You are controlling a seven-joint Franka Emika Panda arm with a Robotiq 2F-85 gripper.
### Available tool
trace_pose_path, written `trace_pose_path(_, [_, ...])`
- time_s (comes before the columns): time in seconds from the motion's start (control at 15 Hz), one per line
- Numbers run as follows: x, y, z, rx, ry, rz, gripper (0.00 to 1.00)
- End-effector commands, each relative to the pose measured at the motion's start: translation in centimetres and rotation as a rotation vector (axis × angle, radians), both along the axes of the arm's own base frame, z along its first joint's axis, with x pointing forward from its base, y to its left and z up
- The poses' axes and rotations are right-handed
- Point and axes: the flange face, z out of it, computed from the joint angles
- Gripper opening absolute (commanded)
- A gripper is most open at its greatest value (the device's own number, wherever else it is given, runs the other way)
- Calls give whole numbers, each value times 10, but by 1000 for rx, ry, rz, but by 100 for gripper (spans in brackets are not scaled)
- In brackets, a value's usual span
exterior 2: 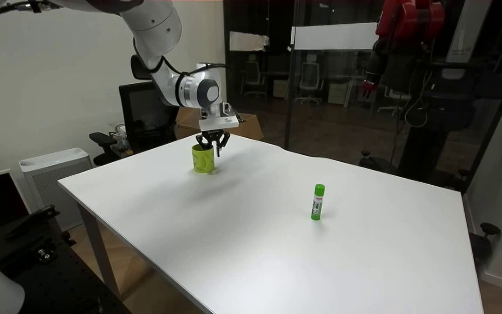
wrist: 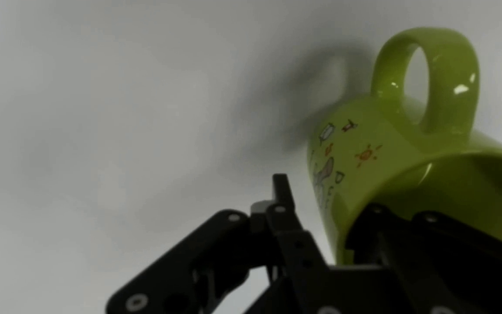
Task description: Shift the cup to the right
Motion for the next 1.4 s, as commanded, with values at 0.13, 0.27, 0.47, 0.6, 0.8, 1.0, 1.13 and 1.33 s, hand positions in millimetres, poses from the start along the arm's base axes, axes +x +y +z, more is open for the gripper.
trace_pose_path(0.13, [11, 5, 5, -17, -13, 21, 0])
trace_pose_path(0.27, [10, 5, 6, -16, -12, 21, 2])
trace_pose_path(0.47, [3, -4, 8, -19, -13, 3, 2])
trace_pose_path(0.6, [-2, -18, 9, -20, -16, -28, 2])
trace_pose_path(0.8, [-8, -54, 12, -34, -30, -104, 2])
trace_pose_path(1.0, [-19, -106, 17, -54, -59, -209, 2])
trace_pose_path(1.13, [-35, -150, 20, -63, -79, -303, 2])
trace_pose_path(1.33, [-72, -218, 23, -70, -101, -462, 2])
